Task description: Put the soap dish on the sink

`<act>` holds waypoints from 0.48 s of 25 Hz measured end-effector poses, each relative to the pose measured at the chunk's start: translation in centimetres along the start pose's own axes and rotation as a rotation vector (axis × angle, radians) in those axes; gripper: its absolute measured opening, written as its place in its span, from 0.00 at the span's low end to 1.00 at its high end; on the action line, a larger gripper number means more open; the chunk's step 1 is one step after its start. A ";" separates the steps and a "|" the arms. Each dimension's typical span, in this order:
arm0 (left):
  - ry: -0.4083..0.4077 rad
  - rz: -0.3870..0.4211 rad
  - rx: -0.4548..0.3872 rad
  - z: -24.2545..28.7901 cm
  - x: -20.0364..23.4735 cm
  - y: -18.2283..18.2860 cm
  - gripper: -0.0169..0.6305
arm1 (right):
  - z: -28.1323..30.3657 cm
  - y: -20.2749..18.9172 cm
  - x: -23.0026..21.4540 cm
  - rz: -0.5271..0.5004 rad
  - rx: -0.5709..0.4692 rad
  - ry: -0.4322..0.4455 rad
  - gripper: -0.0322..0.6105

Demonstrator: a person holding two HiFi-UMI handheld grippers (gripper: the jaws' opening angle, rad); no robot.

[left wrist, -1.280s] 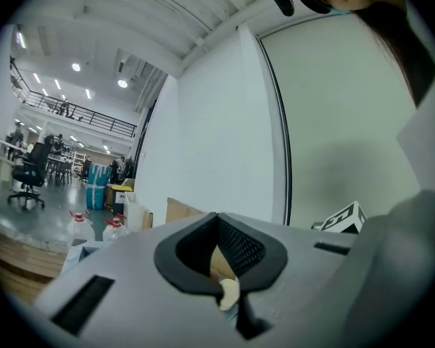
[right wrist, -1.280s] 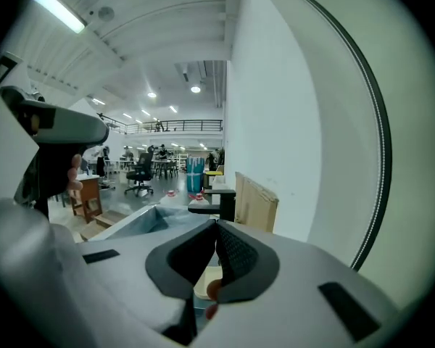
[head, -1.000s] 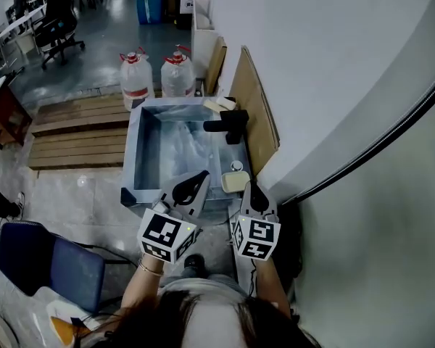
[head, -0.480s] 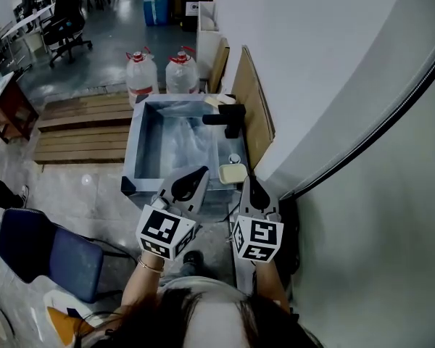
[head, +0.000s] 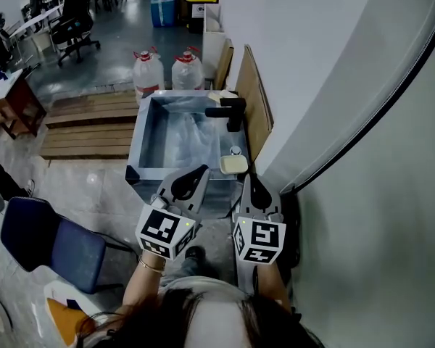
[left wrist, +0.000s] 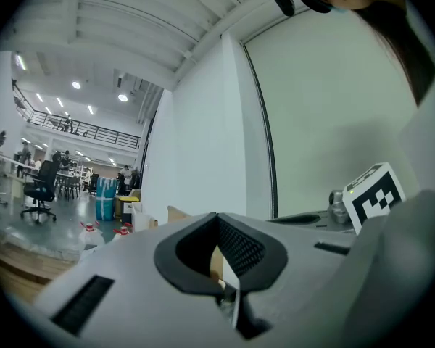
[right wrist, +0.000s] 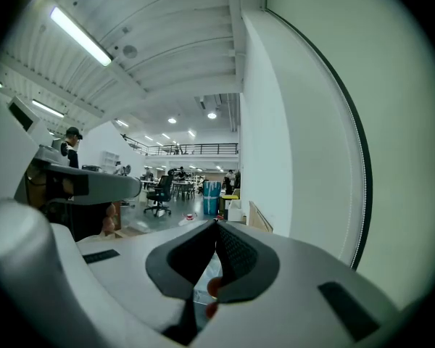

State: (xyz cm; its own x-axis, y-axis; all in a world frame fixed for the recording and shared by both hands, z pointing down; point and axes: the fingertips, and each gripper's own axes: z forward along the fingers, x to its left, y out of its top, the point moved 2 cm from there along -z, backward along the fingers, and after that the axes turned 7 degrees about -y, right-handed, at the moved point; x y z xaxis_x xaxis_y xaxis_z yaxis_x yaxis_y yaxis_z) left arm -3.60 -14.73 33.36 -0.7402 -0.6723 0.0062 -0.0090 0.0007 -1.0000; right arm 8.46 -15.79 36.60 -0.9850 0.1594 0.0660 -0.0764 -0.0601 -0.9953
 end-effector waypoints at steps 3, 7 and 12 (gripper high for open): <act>0.002 -0.001 0.001 -0.7 -1.0 -0.1 0.04 | -1.3 0.2 0.1 0.005 -0.009 0.003 0.09; 0.008 0.001 -0.004 -1.6 -2.0 0.0 0.04 | -2.6 0.4 0.2 0.001 -0.020 0.009 0.09; 0.014 0.005 -0.007 -2.5 -3.0 0.2 0.04 | -3.9 0.8 0.3 -0.007 -0.031 0.012 0.09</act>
State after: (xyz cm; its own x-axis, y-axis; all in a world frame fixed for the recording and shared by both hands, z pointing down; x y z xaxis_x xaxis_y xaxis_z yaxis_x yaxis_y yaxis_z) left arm -3.03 -10.82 33.20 -0.7499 -0.6615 0.0018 -0.0106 0.0093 -0.9999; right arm 8.75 -11.95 35.55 -0.9826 0.1711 0.0718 -0.0778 -0.0284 -0.9966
